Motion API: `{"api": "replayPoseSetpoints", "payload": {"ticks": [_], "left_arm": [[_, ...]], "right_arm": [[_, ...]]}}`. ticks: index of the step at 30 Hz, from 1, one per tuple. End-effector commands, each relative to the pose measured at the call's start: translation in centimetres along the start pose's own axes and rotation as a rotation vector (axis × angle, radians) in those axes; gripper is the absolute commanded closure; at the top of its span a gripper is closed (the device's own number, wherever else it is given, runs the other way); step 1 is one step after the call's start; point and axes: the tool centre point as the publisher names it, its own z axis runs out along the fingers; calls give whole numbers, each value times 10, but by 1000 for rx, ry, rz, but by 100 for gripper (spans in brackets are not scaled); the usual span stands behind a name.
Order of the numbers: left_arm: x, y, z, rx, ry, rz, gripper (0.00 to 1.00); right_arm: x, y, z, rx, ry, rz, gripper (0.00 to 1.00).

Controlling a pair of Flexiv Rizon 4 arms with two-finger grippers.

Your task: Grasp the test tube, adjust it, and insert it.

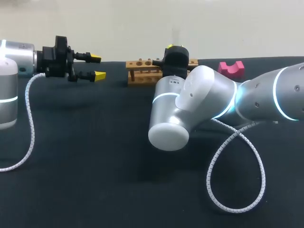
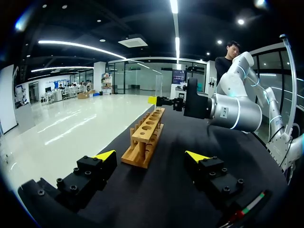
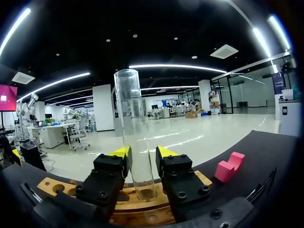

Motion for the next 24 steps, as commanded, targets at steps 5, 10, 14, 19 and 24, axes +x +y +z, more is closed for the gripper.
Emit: {"api": "replayPoseSetpoints", "payload": {"ticks": [5,10,14,19,24], "left_arm": [[1,-2,-1,-4,-5,4,0],[1,-2,-1,-4,-5,4,0],[1,-2,-1,-4,-5,4,0],[1,-2,-1,-4,-5,4,0],[1,-2,-1,-4,-5,4,0]], "right_arm": [[-9,2,-10,-18,4,0,0],[-16,3,-27,-62,31,-1,0],[-20,5,-45,-115,64,0,0],[-24,5,-65,-168,94,-4,0],[-30,4,-79,-195,105,-9,0]]}}
